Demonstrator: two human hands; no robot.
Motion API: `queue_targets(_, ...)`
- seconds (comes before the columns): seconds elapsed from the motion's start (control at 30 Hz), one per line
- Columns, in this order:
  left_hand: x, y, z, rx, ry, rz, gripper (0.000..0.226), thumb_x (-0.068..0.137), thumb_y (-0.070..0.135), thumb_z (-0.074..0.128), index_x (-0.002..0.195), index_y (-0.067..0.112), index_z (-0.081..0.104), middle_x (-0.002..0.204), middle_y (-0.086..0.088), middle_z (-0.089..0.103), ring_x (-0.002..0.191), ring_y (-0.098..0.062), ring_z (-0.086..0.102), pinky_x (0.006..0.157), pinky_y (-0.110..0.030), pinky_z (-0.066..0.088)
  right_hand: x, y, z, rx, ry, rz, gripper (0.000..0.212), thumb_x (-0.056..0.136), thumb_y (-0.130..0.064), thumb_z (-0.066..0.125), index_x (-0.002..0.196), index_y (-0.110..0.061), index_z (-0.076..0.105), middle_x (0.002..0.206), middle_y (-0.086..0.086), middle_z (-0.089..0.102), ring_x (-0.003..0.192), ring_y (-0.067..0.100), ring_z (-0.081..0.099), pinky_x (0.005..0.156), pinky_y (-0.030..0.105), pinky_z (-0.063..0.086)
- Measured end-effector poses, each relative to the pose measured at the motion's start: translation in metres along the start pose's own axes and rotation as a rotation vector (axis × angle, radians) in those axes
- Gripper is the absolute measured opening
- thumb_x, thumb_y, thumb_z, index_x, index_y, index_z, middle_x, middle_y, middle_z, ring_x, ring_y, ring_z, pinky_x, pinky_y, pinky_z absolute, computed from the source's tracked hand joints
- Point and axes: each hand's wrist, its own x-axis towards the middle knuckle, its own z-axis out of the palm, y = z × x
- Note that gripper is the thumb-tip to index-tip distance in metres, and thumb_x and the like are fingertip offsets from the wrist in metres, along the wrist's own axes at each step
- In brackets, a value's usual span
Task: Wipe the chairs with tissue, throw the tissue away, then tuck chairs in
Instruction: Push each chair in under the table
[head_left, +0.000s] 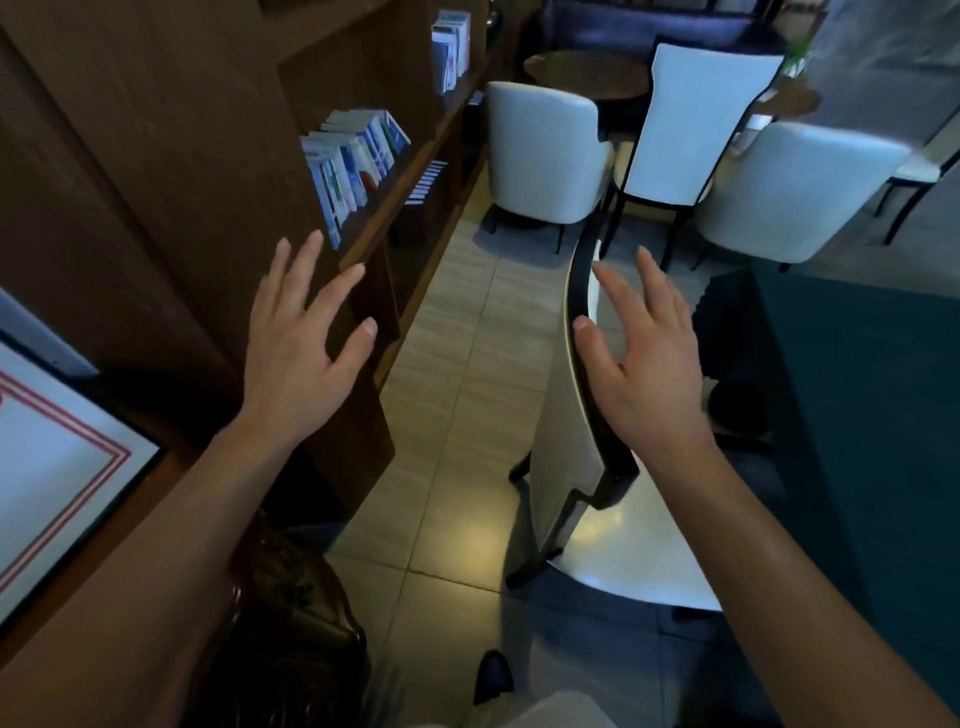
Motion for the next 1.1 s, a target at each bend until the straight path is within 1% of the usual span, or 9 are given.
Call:
queue_targets(0.37, 0.128, -0.004, 0.044, -0.040, -0.019, 0.063, 0.054, 0.098, 0.046, 0.049, 0.150, 0.029, 0.046, 0.171, 0.004, 0.010, 0.158, -0.021, -0.001, 0.125, -0.050, 0.013, 0.098, 0.028, 0.028, 0.049, 0.025, 0.067, 0.053, 0.102, -0.044, 0.053, 0.153, -0.036, 0.041, 0.170, -0.001, 0.019, 0.156, 0.022, 0.016, 0.123, 0.049, 0.026)
queue_targets(0.47, 0.158, -0.009, 0.064, -0.090, -0.029, 0.111, 0.053, 0.100, 0.046, 0.049, 0.150, 0.030, 0.045, 0.171, 0.007, 0.010, 0.158, -0.017, -0.003, 0.124, -0.045, 0.010, 0.115, 0.032, 0.040, 0.037, 0.037, 0.120, 0.053, 0.102, -0.043, 0.054, 0.153, -0.036, 0.042, 0.170, 0.000, 0.020, 0.156, 0.021, 0.016, 0.124, 0.048, 0.024)
queue_targets(0.63, 0.216, -0.030, 0.092, -0.143, -0.067, 0.210, 0.053, 0.100, 0.047, 0.049, 0.151, 0.031, 0.045, 0.171, 0.008, 0.009, 0.158, -0.017, -0.001, 0.125, -0.049, 0.013, 0.142, 0.020, 0.055, -0.033, 0.101, 0.201, 0.053, 0.101, -0.044, 0.055, 0.153, -0.037, 0.041, 0.170, -0.001, 0.019, 0.156, 0.021, 0.017, 0.123, 0.048, 0.025)
queue_targets(0.77, 0.266, -0.037, 0.101, -0.224, -0.074, 0.301, 0.054, 0.100, 0.047, 0.048, 0.151, 0.031, 0.046, 0.171, 0.007, 0.010, 0.158, -0.015, 0.001, 0.127, -0.048, 0.012, 0.156, 0.000, 0.057, -0.086, 0.167, 0.263, 0.054, 0.101, -0.042, 0.056, 0.153, -0.036, 0.042, 0.170, -0.001, 0.020, 0.155, 0.020, 0.018, 0.122, 0.043, 0.025)
queue_targets(0.83, 0.287, -0.036, 0.107, -0.269, -0.079, 0.369, 0.053, 0.101, 0.045, 0.049, 0.151, 0.028, 0.047, 0.171, 0.004, 0.012, 0.158, -0.018, 0.002, 0.128, -0.042, 0.008, 0.160, -0.010, 0.053, -0.092, 0.215, 0.320, 0.054, 0.101, -0.041, 0.057, 0.153, -0.036, 0.042, 0.170, -0.002, 0.019, 0.156, 0.020, 0.017, 0.123, 0.044, 0.025)
queue_targets(0.9, 0.305, -0.029, 0.118, -0.297, -0.083, 0.434, 0.051, 0.102, 0.042, 0.052, 0.150, 0.025, 0.049, 0.171, 0.002, 0.013, 0.159, -0.021, 0.004, 0.127, -0.029, 0.001, 0.159, -0.018, 0.049, -0.115, 0.258, 0.367, 0.054, 0.102, -0.041, 0.056, 0.153, -0.038, 0.041, 0.170, -0.003, 0.018, 0.156, 0.018, 0.015, 0.123, 0.043, 0.023)
queue_targets(0.93, 0.313, -0.024, 0.124, -0.321, -0.086, 0.461, 0.051, 0.102, 0.042, 0.052, 0.149, 0.024, 0.050, 0.171, 0.001, 0.015, 0.159, -0.022, 0.005, 0.127, -0.029, 0.002, 0.158, -0.020, 0.047, -0.132, 0.279, 0.386, 0.053, 0.102, -0.040, 0.056, 0.153, -0.038, 0.041, 0.170, -0.004, 0.018, 0.156, 0.018, 0.014, 0.123, 0.043, 0.023)
queue_targets(1.03, 0.326, -0.003, 0.143, -0.415, -0.071, 0.543, 0.051, 0.100, 0.042, 0.051, 0.147, 0.022, 0.052, 0.169, -0.004, 0.020, 0.158, -0.028, 0.010, 0.126, -0.051, 0.017, 0.157, -0.017, 0.038, -0.183, 0.324, 0.416, 0.053, 0.102, -0.042, 0.055, 0.152, -0.040, 0.041, 0.170, -0.006, 0.019, 0.156, 0.017, 0.015, 0.123, 0.045, 0.025)
queue_targets(1.1, 0.332, 0.014, 0.153, -0.455, -0.060, 0.573, 0.052, 0.100, 0.042, 0.051, 0.147, 0.022, 0.052, 0.168, -0.004, 0.021, 0.157, -0.029, 0.011, 0.126, -0.053, 0.017, 0.162, -0.009, 0.029, -0.209, 0.347, 0.420, 0.052, 0.102, -0.042, 0.056, 0.152, -0.040, 0.041, 0.170, -0.005, 0.019, 0.156, 0.018, 0.016, 0.123, 0.046, 0.026)
